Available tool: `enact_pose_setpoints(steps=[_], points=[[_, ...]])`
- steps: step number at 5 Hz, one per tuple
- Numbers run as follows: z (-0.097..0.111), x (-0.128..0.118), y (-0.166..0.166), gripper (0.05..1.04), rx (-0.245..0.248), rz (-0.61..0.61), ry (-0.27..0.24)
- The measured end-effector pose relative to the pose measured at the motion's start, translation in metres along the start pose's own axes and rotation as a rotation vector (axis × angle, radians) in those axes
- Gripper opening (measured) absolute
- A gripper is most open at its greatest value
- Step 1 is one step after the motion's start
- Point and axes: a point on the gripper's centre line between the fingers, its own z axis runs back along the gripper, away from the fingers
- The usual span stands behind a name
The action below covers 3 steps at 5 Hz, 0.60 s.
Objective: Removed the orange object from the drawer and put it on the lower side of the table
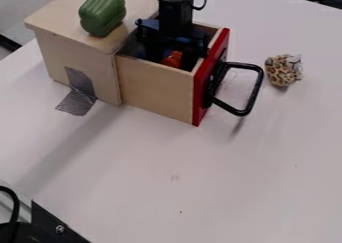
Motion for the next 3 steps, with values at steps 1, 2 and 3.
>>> enact_pose_setpoints(steps=[1, 2, 3], points=[[0.0, -0.002, -0.001, 0.604, 0.005, -0.005, 0.01], [0.019, -0.001, -0.002, 0.604, 0.019, -0.016, -0.032], [0.065, -0.004, 0.001, 0.604, 0.027, -0.014, -0.139]])
